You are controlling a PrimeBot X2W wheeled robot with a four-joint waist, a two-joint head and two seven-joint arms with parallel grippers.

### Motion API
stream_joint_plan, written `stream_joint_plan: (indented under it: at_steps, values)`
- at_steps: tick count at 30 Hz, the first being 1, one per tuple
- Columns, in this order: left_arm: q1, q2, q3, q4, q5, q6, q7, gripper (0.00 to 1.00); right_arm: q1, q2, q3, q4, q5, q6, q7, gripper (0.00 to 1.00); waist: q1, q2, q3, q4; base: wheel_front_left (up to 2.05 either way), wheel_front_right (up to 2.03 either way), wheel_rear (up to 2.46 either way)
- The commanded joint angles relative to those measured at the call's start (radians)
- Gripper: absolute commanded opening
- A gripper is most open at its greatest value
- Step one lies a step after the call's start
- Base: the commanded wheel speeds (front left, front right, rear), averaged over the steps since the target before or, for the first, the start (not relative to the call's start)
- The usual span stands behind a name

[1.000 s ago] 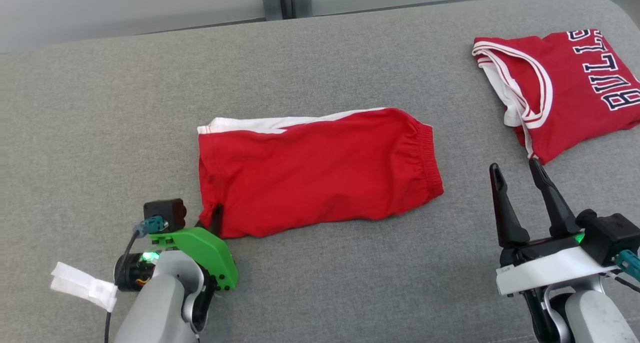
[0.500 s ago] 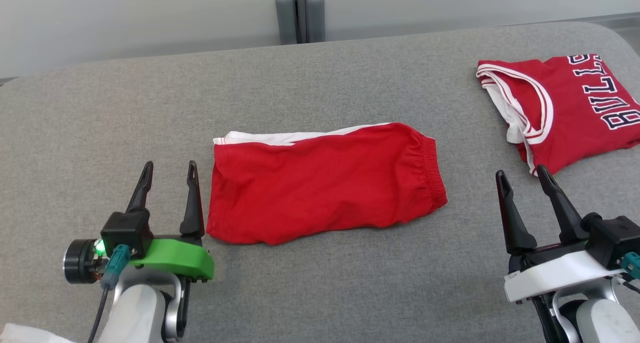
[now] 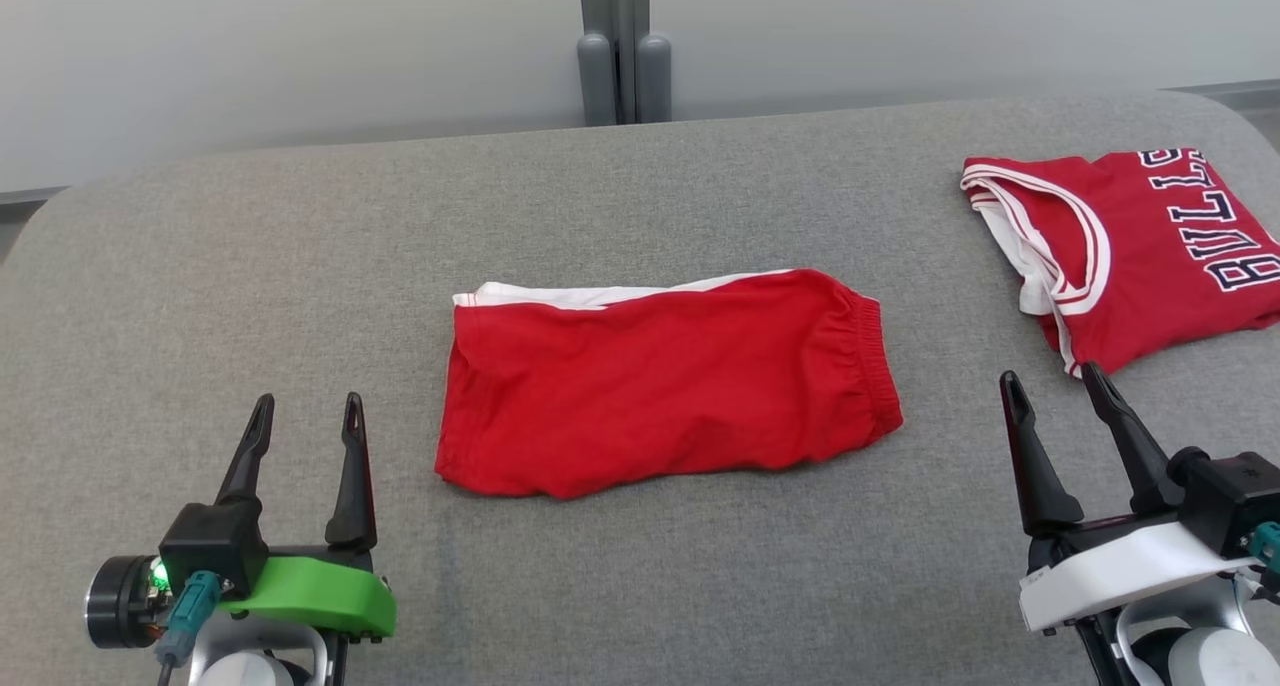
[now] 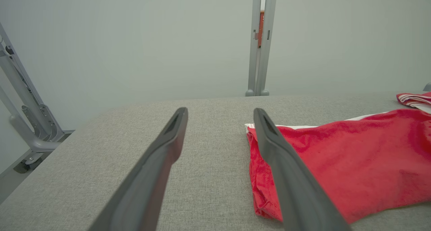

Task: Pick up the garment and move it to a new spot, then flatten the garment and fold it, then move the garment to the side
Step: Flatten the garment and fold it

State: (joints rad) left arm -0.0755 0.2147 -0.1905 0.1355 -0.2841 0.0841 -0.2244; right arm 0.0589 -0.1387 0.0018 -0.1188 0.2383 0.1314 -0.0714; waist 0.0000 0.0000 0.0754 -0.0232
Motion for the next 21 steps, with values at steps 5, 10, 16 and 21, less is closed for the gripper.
stream_joint_plan:
  at_steps: [5,10,16,21]
  values:
    - [0.014,0.010,-0.002,-0.022,0.002,0.013,0.009,1.00,0.011,0.002,-0.011,-0.014,-0.002,-0.002,0.012,1.00,0.0000,0.0000,0.004,0.007,0.00,0.00,0.00]
    - [-0.012,0.008,-0.012,-0.035,0.003,0.013,0.014,1.00,-0.005,-0.013,-0.018,-0.012,0.003,-0.002,0.026,1.00,0.0000,0.0000,0.028,0.024,0.00,0.00,0.00]
    - [-0.066,-0.019,-0.046,-0.049,0.020,0.004,-0.001,1.00,-0.071,-0.055,0.012,0.061,0.022,-0.002,0.057,1.00,0.0000,0.0000,0.099,0.077,0.00,0.00,0.00]
    - [-0.116,-0.038,-0.068,-0.042,0.026,-0.005,-0.014,1.00,-0.169,-0.077,0.073,0.183,0.043,-0.002,0.066,1.00,0.0000,0.0000,0.165,0.113,0.00,0.00,0.00]
